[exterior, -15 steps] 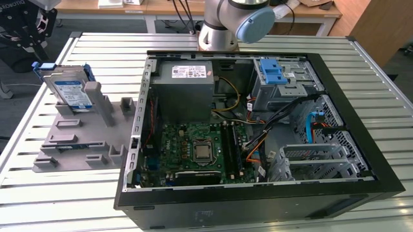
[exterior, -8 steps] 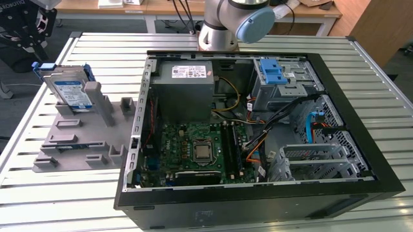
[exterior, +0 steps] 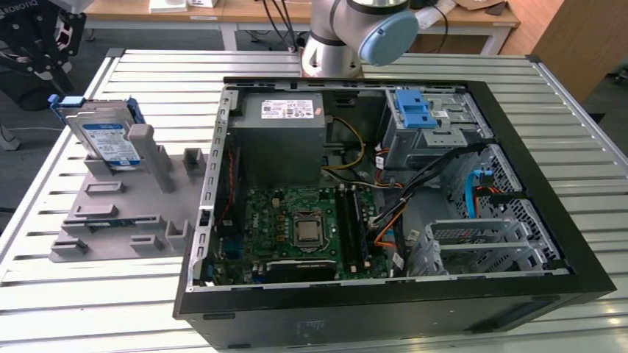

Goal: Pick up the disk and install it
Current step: 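Pick up the disk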

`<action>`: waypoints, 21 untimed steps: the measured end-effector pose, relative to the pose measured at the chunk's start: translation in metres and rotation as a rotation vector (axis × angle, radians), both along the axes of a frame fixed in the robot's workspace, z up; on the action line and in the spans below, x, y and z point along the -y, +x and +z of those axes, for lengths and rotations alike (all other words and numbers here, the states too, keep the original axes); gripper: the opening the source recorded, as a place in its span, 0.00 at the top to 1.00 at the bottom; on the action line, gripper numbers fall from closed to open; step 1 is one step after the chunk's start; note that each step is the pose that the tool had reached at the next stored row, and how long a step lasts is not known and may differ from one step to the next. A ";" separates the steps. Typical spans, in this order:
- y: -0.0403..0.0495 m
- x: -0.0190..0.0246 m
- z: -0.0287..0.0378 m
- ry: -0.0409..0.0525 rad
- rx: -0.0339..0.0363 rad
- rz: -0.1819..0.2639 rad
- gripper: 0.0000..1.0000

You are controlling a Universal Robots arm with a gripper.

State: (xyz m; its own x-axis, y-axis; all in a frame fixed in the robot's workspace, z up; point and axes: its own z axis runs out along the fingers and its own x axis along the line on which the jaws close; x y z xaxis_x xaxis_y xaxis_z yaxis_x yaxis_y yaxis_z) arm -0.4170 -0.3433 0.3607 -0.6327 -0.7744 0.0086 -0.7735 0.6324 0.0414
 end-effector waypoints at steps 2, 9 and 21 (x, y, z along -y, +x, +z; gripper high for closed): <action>0.0000 0.0000 0.0000 0.0000 0.0000 0.009 0.89; 0.0000 0.0000 0.0000 0.0000 0.0000 0.029 0.89; 0.0000 0.0000 0.0000 0.0000 0.0000 0.094 0.89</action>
